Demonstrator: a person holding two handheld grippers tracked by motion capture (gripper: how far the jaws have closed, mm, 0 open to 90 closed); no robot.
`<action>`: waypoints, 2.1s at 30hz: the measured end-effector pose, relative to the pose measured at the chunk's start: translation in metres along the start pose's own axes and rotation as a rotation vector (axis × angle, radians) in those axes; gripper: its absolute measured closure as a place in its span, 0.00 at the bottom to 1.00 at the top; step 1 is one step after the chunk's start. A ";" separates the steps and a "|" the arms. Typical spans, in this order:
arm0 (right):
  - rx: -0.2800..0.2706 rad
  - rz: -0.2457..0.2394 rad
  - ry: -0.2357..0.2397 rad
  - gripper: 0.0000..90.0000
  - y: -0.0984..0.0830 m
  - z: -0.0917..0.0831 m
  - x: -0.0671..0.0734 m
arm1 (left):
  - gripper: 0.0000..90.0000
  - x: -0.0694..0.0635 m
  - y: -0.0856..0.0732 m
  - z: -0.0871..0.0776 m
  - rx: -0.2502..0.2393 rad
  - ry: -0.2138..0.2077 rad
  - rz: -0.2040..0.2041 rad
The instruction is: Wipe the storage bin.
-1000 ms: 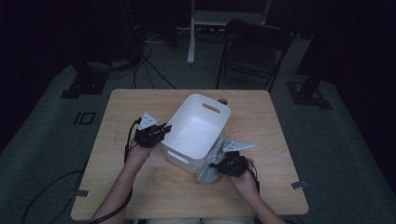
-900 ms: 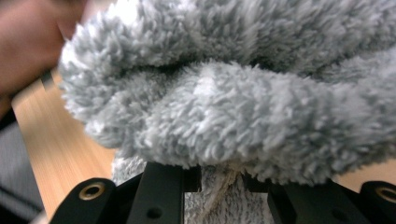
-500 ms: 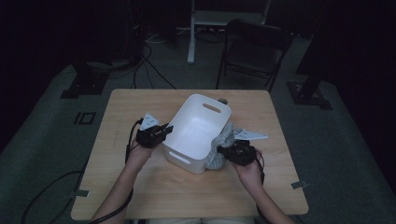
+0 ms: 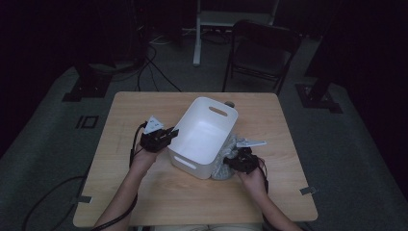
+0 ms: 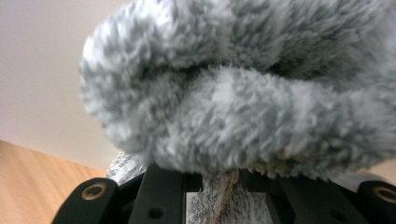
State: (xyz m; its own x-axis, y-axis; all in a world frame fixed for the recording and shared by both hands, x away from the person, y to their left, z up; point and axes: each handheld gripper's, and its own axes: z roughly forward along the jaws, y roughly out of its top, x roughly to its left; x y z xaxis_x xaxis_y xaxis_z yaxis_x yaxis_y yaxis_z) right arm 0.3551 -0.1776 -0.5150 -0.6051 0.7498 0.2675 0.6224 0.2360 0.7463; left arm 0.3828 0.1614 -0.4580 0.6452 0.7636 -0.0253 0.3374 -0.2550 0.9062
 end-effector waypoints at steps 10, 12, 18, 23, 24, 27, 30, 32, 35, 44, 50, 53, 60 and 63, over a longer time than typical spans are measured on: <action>0.085 -0.009 0.000 0.83 -0.003 0.013 -0.009 | 0.86 0.002 0.000 0.001 0.001 -0.003 -0.001; 0.054 -0.010 0.025 0.83 0.003 0.003 -0.009 | 0.86 0.002 0.000 0.001 0.000 -0.001 -0.005; -0.103 -0.012 0.074 0.83 0.031 -0.038 -0.003 | 0.85 0.002 0.000 0.002 -0.003 -0.009 -0.008; -0.155 -0.033 0.034 0.83 0.048 -0.052 -0.004 | 0.85 0.000 0.001 0.003 0.000 -0.019 0.006; -0.155 -0.027 0.027 0.83 0.049 -0.050 -0.006 | 0.85 0.000 0.001 0.003 0.000 -0.021 0.012; -0.137 -0.001 0.003 0.83 0.046 -0.041 -0.011 | 0.85 -0.001 0.001 0.003 0.004 -0.019 0.017; -0.115 0.025 -0.010 0.83 0.037 -0.031 -0.016 | 0.85 -0.001 0.001 0.003 0.003 -0.019 0.014; -0.103 0.032 -0.014 0.83 0.034 -0.027 -0.017 | 0.85 -0.001 0.001 0.003 0.003 -0.019 0.014; -0.086 0.038 -0.024 0.83 0.029 -0.021 -0.019 | 0.85 -0.001 0.001 0.003 0.002 -0.018 0.012; -0.019 0.060 -0.029 0.83 0.015 -0.003 -0.027 | 0.85 -0.001 0.001 0.003 0.003 -0.019 0.011; 0.071 0.076 -0.038 0.83 0.001 0.019 -0.033 | 0.85 -0.001 0.002 0.004 0.002 -0.016 -0.002; 0.068 0.065 -0.038 0.83 0.003 0.016 -0.032 | 0.85 -0.001 0.002 0.004 0.004 -0.015 0.000; -0.060 0.066 -0.002 0.83 0.024 -0.015 -0.033 | 0.84 0.000 0.002 0.004 0.009 -0.026 -0.007; -0.152 0.056 -0.001 0.83 0.043 -0.036 -0.033 | 0.84 0.001 0.002 0.004 0.011 -0.032 0.000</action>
State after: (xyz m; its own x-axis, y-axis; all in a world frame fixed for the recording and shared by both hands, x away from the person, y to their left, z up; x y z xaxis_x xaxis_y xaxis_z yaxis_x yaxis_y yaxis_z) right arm 0.3834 -0.2144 -0.4696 -0.5710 0.7598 0.3110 0.5728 0.0974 0.8139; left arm 0.3864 0.1590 -0.4579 0.6666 0.7444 -0.0385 0.3446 -0.2620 0.9014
